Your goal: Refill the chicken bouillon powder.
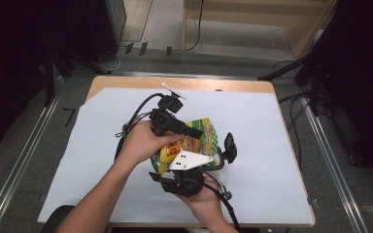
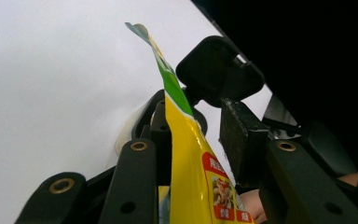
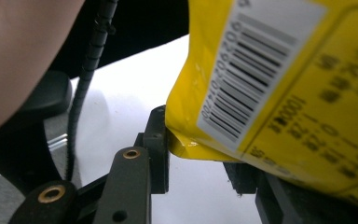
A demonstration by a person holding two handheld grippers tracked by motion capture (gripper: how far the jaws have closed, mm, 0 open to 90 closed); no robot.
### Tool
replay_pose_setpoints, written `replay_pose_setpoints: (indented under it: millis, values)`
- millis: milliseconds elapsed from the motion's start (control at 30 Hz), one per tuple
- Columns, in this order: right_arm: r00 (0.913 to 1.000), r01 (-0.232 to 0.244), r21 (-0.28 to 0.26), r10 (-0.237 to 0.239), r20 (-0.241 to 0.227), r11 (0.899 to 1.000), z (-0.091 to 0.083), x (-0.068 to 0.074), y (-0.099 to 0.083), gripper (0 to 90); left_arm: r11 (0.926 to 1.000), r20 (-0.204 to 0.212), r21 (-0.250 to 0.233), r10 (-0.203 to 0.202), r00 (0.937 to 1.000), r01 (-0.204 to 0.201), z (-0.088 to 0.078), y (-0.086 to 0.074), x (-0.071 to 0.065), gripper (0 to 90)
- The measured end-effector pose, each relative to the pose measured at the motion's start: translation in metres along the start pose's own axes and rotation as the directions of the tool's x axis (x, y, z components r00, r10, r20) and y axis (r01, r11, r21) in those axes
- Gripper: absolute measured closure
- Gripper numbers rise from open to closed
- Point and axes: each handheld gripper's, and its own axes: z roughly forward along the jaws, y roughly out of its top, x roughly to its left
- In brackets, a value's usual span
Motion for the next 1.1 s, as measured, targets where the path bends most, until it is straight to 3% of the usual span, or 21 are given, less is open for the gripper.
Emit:
replay_pose_setpoints:
  millis: [167, 333, 567, 700, 1100]
  values:
    - [0.9998, -0.020, 0.009, 0.020, -0.002, 1.000, 0.002, -0.004, -0.002, 67.1, 0.9999, -0.018, 0.006, 0.009, 0.9998, -0.009, 0.004, 0.001, -0.002, 68.1]
    - [0.9996, -0.027, 0.008, 0.027, 0.005, 1.000, 0.001, -0.005, 0.001, 66.8, 0.9992, -0.017, 0.038, -0.009, 0.9998, 0.010, 0.007, 0.008, 0.001, 68.6]
    - [0.9983, -0.058, 0.010, 0.058, 0.006, 0.998, 0.001, -0.011, 0.002, 66.8, 0.9968, -0.043, 0.080, 0.007, 0.9991, -0.003, 0.015, 0.015, 0.002, 68.4]
    - [0.9985, -0.055, 0.021, 0.055, 0.009, 0.998, 0.003, -0.011, 0.000, 66.6, 0.9973, -0.020, 0.072, -0.012, 0.9997, 0.013, 0.015, 0.012, 0.007, 68.8]
    - [0.9995, -0.031, 0.014, 0.031, 0.010, 0.999, 0.004, -0.004, -0.001, 65.6, 0.9986, -0.035, 0.052, 0.003, 0.9994, -0.001, 0.010, 0.007, 0.001, 68.6]
